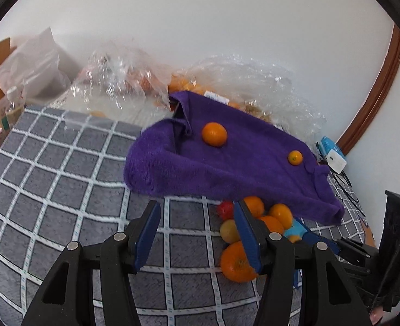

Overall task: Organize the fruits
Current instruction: 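Move both tools back down to the fruit pile on the star mat, then grasp the yellow fruit with the right tool while the left tool grasps a blemished large orange, then lift both held fruits and carry them onto the purple towel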

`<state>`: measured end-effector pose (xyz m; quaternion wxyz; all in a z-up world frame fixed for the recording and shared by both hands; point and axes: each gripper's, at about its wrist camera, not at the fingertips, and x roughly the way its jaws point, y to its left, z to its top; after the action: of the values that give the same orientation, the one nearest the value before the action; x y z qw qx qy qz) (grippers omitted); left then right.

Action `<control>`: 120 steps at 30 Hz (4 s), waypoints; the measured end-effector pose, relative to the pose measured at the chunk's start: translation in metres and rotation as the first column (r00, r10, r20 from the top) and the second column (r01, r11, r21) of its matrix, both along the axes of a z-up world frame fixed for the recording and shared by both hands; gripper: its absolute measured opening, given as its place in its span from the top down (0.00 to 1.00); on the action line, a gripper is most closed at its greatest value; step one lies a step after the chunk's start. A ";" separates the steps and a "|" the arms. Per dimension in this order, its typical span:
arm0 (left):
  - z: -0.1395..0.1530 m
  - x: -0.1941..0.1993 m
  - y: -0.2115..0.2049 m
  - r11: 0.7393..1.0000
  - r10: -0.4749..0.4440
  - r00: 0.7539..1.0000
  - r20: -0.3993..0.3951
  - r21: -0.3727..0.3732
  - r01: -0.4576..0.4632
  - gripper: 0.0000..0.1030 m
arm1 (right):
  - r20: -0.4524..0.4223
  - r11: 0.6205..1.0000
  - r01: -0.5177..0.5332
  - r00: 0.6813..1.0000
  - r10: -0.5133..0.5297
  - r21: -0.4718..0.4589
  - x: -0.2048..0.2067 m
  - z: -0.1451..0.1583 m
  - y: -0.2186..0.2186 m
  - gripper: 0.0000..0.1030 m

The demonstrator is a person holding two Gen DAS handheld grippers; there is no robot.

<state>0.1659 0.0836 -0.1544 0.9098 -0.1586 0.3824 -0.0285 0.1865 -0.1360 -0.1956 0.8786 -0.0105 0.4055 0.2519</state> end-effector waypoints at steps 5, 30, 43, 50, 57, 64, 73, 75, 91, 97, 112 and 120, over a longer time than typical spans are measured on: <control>-0.002 -0.001 -0.010 0.999 -0.016 1.000 0.005 0.036 0.016 0.48 | 0.035 0.999 -0.004 0.999 0.006 -0.038 -0.001 -0.002 0.006 0.79; -0.019 -0.009 -0.065 0.954 -0.241 0.959 -0.148 0.146 0.262 0.48 | 0.020 0.966 0.243 0.970 -0.242 -0.093 0.009 -0.009 -0.053 0.77; -0.022 -0.009 -0.069 0.951 -0.225 0.967 -0.118 0.188 0.244 0.51 | 0.000 0.968 0.245 0.970 -0.245 -0.063 0.014 -0.010 -0.056 0.76; -0.023 -0.008 -0.061 0.967 -0.211 0.973 -0.094 0.126 0.222 0.62 | 0.008 0.968 0.246 0.969 -0.246 -0.055 0.013 -0.013 -0.057 0.77; -0.015 -0.013 -0.066 0.960 -0.246 0.968 -0.047 0.124 0.250 0.62 | 0.043 0.968 0.251 0.967 -0.250 -0.022 0.008 -0.006 -0.058 0.77; -0.003 -0.019 -0.054 0.973 -0.227 0.973 0.027 0.055 0.226 0.62 | 0.109 0.967 0.254 0.962 -0.251 -0.015 0.001 0.003 -0.055 0.77; 0.005 -0.019 -0.035 0.990 -0.142 0.986 0.083 0.001 0.143 0.62 | 0.161 0.965 0.262 0.951 -0.263 0.029 -0.006 0.014 -0.059 0.77; 0.006 -0.019 -0.031 0.993 -0.120 0.989 0.090 -0.004 0.121 0.62 | 0.168 0.963 0.265 0.949 -0.268 0.038 -0.007 0.016 -0.061 0.77; 0.042 -0.016 -0.034 0.990 -0.143 0.977 0.156 0.017 0.142 0.62 | 0.217 0.955 0.293 0.930 -0.296 0.046 -0.006 0.037 -0.057 0.77; 0.077 0.003 -0.037 0.989 -0.144 0.966 0.214 0.045 0.138 0.62 | 0.259 0.954 0.297 0.918 -0.300 0.050 0.003 0.067 -0.049 0.77; 0.051 0.074 -0.020 1.000 -0.009 0.977 0.215 -0.005 0.011 0.62 | 0.273 0.930 0.361 0.889 -0.367 0.074 0.076 0.071 -0.059 0.77; 0.019 0.088 -0.005 1.000 0.027 0.992 0.127 -0.013 -0.026 0.62 | 0.195 0.926 0.372 0.906 -0.376 0.055 0.090 0.042 -0.076 0.77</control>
<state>0.2541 0.0782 -0.1357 0.9317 -0.1667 0.3215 -0.0286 0.2764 -0.2124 -0.1539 0.9472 0.0491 0.3068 0.0798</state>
